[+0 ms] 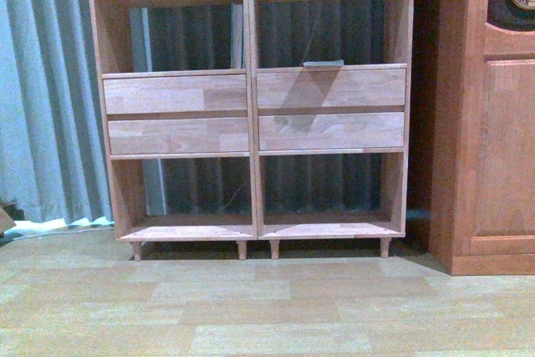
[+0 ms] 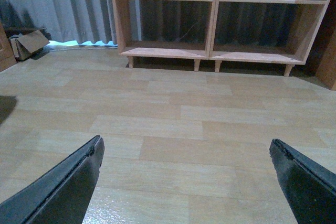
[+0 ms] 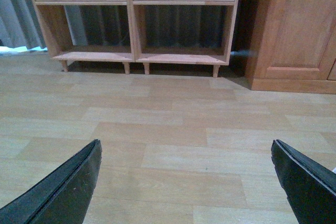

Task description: Organize books on shelf

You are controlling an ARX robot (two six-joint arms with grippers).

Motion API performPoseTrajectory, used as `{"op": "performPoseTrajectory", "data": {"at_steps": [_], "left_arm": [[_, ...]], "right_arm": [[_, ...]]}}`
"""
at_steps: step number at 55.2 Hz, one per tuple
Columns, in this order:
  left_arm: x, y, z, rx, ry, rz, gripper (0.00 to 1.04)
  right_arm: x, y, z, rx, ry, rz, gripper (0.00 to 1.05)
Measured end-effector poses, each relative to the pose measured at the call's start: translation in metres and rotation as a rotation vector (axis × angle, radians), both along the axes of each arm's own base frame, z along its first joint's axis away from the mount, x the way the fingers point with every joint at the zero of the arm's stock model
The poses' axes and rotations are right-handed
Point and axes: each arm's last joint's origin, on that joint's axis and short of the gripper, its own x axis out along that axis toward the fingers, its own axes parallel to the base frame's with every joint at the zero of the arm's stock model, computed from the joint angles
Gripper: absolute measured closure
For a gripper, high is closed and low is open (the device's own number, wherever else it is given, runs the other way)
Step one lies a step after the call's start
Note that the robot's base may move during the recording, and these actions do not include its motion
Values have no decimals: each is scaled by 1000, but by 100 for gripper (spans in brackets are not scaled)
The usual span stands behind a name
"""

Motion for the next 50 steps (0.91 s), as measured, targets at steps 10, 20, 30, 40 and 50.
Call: {"op": "performPoseTrajectory", "data": {"at_steps": [10,20,30,40,50], "left_arm": [[0,0,0,0,0,0,7],[0,0,0,0,0,0,7],[0,0,0,0,0,0,7],[0,0,0,0,0,0,7],[0,0,0,0,0,0,7]], "right_arm": [[0,0,0,0,0,0,7],[0,0,0,0,0,0,7],[0,0,0,0,0,0,7],[0,0,0,0,0,0,7],[0,0,0,0,0,0,7]]}}
